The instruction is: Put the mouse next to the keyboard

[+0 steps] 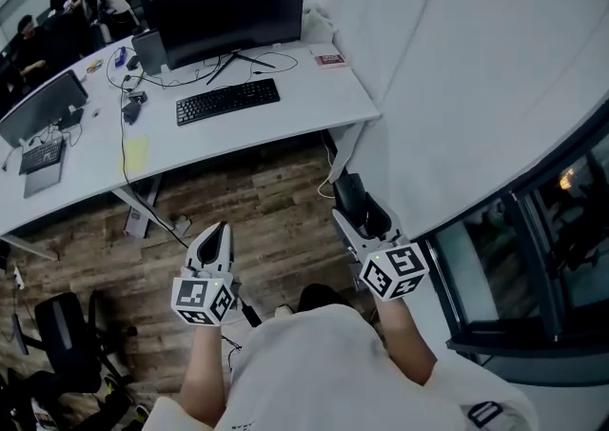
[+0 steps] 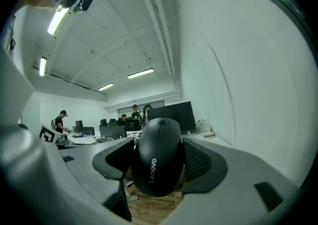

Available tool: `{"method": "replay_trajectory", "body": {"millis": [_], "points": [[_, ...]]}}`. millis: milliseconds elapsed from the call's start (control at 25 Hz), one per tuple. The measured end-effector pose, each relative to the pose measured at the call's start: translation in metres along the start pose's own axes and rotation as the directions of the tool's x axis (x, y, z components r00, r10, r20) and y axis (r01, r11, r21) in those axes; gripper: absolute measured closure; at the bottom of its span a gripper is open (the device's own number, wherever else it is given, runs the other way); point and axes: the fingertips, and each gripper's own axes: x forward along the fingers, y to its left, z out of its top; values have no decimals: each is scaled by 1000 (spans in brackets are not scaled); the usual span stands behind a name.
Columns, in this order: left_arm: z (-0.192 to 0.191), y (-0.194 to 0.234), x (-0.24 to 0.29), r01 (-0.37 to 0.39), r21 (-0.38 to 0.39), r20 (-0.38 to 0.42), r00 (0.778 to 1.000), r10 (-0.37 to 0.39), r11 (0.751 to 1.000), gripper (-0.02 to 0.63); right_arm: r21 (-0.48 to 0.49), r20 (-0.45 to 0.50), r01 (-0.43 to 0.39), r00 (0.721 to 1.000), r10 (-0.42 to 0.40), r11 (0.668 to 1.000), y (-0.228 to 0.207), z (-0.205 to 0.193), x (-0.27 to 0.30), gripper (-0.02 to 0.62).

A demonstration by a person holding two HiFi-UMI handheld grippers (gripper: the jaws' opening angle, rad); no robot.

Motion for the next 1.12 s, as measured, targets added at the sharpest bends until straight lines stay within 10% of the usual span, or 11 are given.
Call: {"method": "replay_trajectory", "body": {"millis": [1120], "points": [[25, 27, 133, -47, 22, 1, 999, 47, 999, 600, 30, -13, -55, 998, 56, 998, -92, 20, 119, 284]]}}
